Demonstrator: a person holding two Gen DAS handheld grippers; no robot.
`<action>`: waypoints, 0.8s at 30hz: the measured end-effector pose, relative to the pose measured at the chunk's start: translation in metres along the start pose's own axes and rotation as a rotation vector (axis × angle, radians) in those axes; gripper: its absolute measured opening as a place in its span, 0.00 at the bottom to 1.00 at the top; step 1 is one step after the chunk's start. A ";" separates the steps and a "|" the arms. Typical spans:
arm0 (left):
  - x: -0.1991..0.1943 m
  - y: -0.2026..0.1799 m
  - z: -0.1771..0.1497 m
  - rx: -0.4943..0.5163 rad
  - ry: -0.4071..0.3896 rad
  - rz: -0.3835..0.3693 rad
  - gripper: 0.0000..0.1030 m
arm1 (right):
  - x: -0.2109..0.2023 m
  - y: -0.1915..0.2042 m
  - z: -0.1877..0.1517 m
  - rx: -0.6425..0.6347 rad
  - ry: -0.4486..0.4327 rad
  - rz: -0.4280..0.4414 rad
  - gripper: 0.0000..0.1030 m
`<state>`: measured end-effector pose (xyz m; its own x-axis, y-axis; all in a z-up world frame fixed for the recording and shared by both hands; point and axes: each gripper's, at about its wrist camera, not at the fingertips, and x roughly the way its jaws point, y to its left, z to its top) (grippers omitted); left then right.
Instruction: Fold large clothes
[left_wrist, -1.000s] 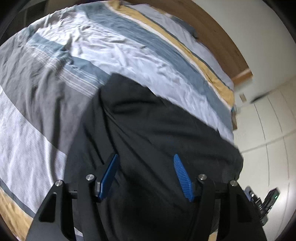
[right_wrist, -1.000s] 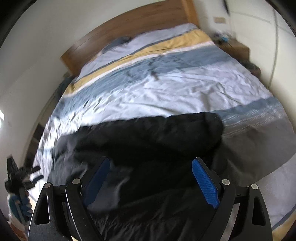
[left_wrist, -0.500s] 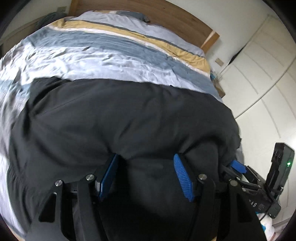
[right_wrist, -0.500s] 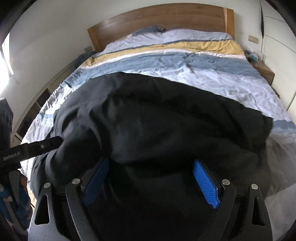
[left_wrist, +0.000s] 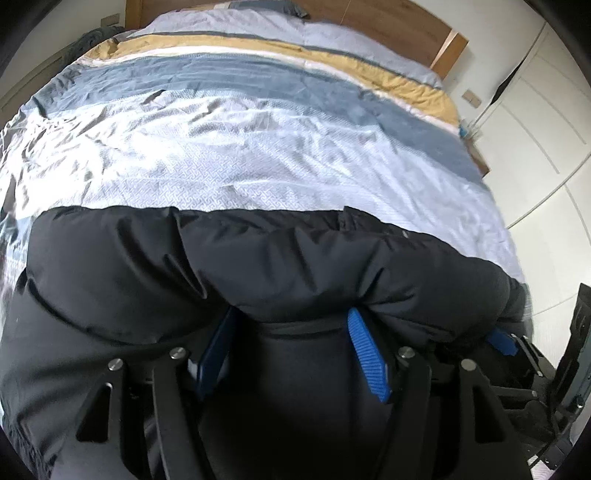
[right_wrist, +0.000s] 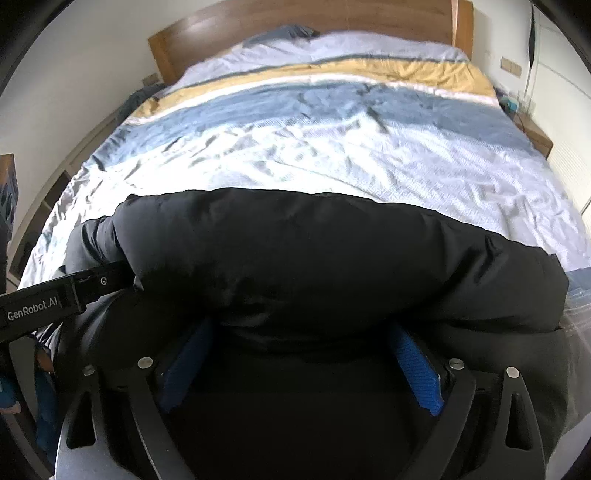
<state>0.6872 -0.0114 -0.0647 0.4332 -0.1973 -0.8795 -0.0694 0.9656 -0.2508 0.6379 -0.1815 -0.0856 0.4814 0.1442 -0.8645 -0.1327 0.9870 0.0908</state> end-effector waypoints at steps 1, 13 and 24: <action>0.006 -0.001 0.004 0.004 0.008 0.006 0.61 | 0.004 -0.002 0.002 0.005 0.004 -0.002 0.92; 0.023 0.051 0.024 -0.037 0.074 -0.055 0.63 | 0.010 -0.110 -0.007 0.239 0.044 -0.023 0.92; -0.022 0.152 0.025 -0.230 0.042 0.169 0.63 | -0.027 -0.185 -0.028 0.269 0.099 -0.254 0.91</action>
<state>0.6893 0.1437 -0.0735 0.3605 -0.0485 -0.9315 -0.3418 0.9223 -0.1803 0.6252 -0.3695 -0.0929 0.3821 -0.1024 -0.9184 0.2185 0.9757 -0.0179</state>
